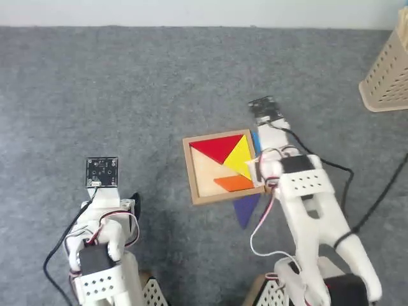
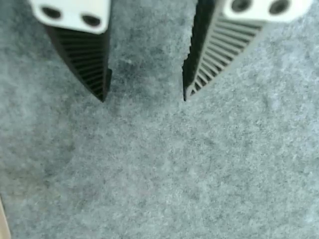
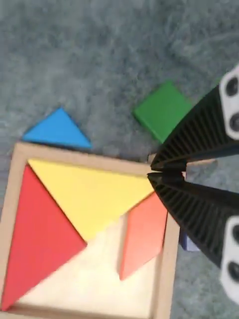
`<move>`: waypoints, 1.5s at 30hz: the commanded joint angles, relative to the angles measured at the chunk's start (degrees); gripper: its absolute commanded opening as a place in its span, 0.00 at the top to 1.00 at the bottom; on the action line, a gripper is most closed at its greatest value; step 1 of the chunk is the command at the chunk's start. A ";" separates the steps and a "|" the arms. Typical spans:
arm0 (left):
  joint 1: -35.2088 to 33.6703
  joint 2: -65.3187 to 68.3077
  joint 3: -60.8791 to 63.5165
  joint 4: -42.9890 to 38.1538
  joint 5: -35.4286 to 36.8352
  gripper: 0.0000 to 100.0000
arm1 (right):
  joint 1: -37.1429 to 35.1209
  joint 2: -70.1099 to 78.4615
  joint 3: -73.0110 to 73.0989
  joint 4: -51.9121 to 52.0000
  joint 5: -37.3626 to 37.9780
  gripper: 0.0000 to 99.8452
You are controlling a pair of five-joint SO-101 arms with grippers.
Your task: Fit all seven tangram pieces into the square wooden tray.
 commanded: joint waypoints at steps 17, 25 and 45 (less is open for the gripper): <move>-0.26 -0.88 -0.22 0.18 0.53 0.77 | 6.02 6.29 -9.23 9.54 -0.18 0.89; -0.26 -0.88 -0.22 0.18 0.53 0.77 | 2.07 0.13 -6.24 9.45 -0.18 0.89; -0.26 -0.88 -0.22 0.18 0.53 0.77 | 7.25 10.77 -8.44 4.62 1.32 0.88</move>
